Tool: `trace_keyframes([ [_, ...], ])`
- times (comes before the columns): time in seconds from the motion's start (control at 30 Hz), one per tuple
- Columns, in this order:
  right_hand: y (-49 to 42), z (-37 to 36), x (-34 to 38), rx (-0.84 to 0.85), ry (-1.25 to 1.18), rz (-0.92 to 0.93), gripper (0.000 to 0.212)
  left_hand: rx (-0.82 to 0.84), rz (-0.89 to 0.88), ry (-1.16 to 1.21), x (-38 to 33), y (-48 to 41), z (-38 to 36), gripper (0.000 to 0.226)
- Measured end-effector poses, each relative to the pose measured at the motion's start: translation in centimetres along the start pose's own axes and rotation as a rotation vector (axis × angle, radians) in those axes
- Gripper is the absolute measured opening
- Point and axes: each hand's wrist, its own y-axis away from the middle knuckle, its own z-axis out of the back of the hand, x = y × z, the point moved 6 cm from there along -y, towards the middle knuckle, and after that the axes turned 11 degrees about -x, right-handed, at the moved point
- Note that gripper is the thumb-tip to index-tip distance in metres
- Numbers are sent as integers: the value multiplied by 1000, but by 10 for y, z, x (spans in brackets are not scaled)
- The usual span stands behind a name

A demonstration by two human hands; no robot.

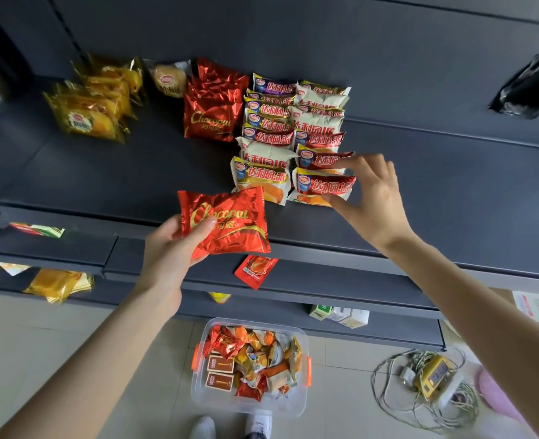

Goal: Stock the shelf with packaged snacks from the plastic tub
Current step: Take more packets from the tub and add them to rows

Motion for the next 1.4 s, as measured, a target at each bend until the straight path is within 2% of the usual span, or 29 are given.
trace_keyframes([
  [0.1,-1,0,4,-11,-9,-39,47,12,-10,5,-5,0,0,3],
  [0.23,1,-2,37,17,-133,19,38,42,-40,-22,-12,-2,5,4],
  [0.33,6,-13,71,123,-191,74,39,71,-56,-36,-17,-6,11,6],
  [0.47,5,-41,106,301,-267,71,50,123,-119,-57,-28,-14,22,12],
  [0.57,-5,-60,130,399,-301,71,45,171,-177,-80,-38,-24,32,12],
  [0.73,-25,-82,170,504,-266,106,37,222,-245,-113,-51,-52,49,12],
  [0.93,-56,-114,197,530,-190,100,34,238,-357,-135,-69,-93,62,17],
  [1.0,-74,-120,192,479,-129,58,39,213,-431,-259,-66,-114,66,30],
  [1.1,-103,-125,174,383,-18,-62,49,164,-649,-842,-54,-146,67,62],
  [1.17,-117,-131,164,357,82,-93,50,203,-775,-1136,-43,-160,61,74],
  [1.27,-129,-142,161,335,173,-105,51,206,-828,-1284,-24,-176,59,75],
  [1.4,-138,-153,164,309,271,-72,46,119,-970,-1319,-13,-178,60,78],
])
